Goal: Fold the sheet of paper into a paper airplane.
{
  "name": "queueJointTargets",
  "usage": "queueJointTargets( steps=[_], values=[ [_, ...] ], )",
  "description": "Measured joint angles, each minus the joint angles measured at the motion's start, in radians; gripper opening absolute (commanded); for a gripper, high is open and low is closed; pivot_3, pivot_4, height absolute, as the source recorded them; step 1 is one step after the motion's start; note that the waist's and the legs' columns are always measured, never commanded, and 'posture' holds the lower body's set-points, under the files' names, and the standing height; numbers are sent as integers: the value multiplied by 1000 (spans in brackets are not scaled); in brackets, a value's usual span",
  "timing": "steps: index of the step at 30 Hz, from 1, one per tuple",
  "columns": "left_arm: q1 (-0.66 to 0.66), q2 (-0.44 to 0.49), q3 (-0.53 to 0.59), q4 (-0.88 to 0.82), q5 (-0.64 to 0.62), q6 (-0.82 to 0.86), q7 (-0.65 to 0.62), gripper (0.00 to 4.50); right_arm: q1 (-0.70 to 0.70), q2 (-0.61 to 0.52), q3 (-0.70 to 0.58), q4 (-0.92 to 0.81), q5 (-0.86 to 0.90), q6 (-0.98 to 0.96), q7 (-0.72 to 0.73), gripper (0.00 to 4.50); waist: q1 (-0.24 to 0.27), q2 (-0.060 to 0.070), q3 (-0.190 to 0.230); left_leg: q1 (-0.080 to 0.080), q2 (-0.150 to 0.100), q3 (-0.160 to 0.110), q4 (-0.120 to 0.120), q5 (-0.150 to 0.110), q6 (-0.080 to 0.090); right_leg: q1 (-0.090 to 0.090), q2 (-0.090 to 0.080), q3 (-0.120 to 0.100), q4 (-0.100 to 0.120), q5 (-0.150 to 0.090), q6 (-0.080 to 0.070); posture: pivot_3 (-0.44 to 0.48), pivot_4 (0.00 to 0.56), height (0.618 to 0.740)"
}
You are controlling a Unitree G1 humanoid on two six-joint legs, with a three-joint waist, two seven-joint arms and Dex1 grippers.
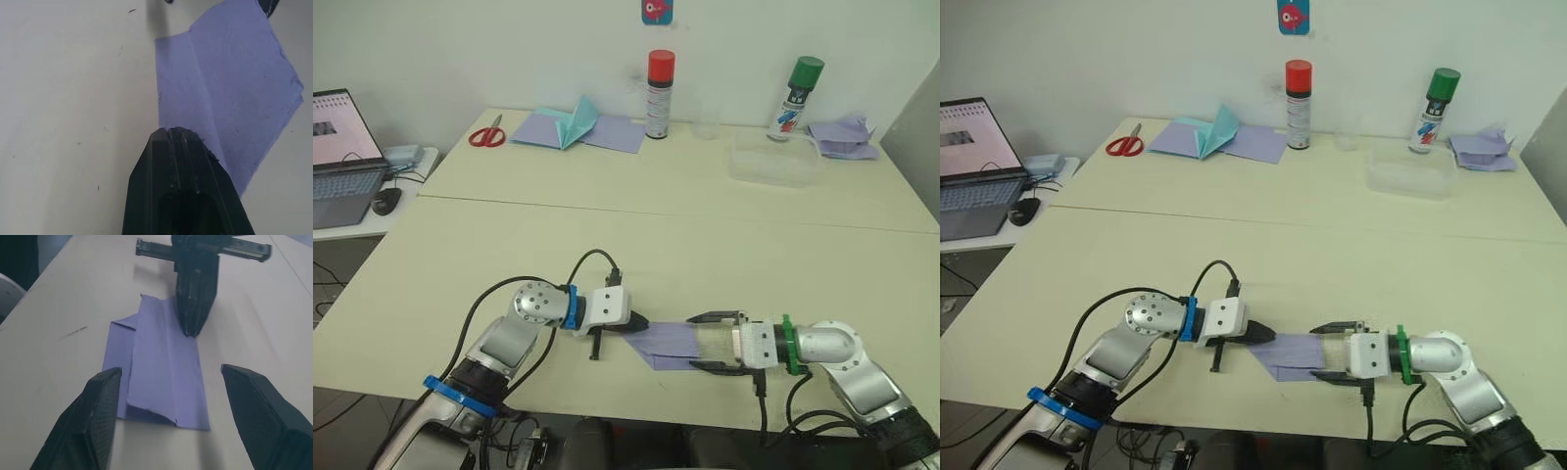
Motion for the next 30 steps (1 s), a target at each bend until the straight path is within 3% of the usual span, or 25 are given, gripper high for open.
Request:
queueJointTargets(
  steps=[8,23,26,30],
  values=[
    [-4,0,-2,23,0,-19,-2,43,-34,46,37,25,-3,-34,-4,3381,-1,0,0,12,1,1,-2,0,0,11,0,1,0,-1,0,0,150,740],
    [-13,4,-2,44,-1,-45,-49,43,-100,163,105,109,-45,-37,-45,3381,-6,0,0,13,2,1,-3,0,0,11,0,1,0,-2,-2,0,150,740],
    [-27,-1,-3,68,-1,-62,-59,0,-111,196,110,111,-37,1,-45,2820,-6,0,0,13,2,1,-3,0,0,11,0,0,0,-2,-2,0,150,740],
    [-37,-9,-3,95,0,-87,-68,0,-140,227,110,118,-7,65,-45,1377,-5,0,0,13,1,1,-3,0,0,11,0,0,0,-2,-2,0,150,740]
  ],
)
